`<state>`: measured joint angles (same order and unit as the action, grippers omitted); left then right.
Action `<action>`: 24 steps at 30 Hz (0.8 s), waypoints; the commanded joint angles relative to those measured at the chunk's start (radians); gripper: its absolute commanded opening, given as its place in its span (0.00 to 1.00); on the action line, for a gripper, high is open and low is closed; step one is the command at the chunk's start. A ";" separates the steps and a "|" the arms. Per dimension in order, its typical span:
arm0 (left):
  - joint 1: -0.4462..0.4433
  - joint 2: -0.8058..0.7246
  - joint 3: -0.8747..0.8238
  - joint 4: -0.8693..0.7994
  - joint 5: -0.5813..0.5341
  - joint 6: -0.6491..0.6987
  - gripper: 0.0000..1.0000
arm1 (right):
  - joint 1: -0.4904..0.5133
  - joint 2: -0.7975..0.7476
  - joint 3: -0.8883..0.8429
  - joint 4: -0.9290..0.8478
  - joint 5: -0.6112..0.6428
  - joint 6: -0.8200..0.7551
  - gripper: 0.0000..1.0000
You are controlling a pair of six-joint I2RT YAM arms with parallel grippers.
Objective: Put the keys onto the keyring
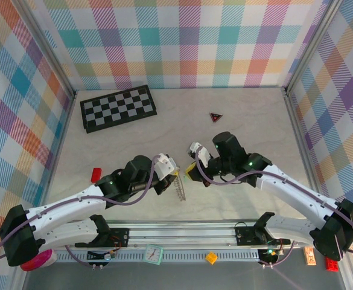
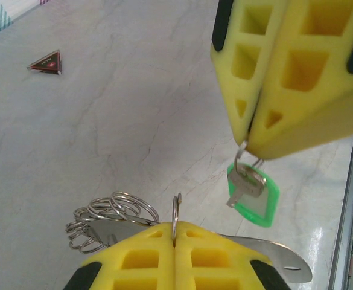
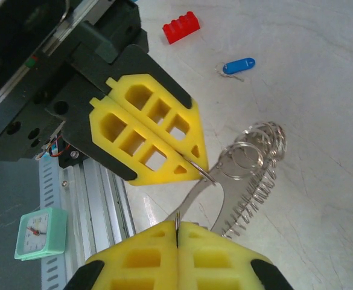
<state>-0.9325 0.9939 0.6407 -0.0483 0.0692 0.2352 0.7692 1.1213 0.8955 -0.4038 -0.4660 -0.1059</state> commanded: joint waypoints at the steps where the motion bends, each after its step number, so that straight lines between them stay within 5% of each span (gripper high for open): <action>1: 0.008 -0.003 0.032 0.037 0.020 -0.010 0.00 | 0.011 0.018 0.031 0.042 -0.028 -0.032 0.00; 24: 0.009 -0.013 0.020 0.043 0.030 0.022 0.00 | 0.023 0.064 0.033 0.128 0.030 0.056 0.00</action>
<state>-0.9325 0.9939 0.6407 -0.0483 0.0807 0.2443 0.7860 1.1728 0.8974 -0.2989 -0.4377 -0.0639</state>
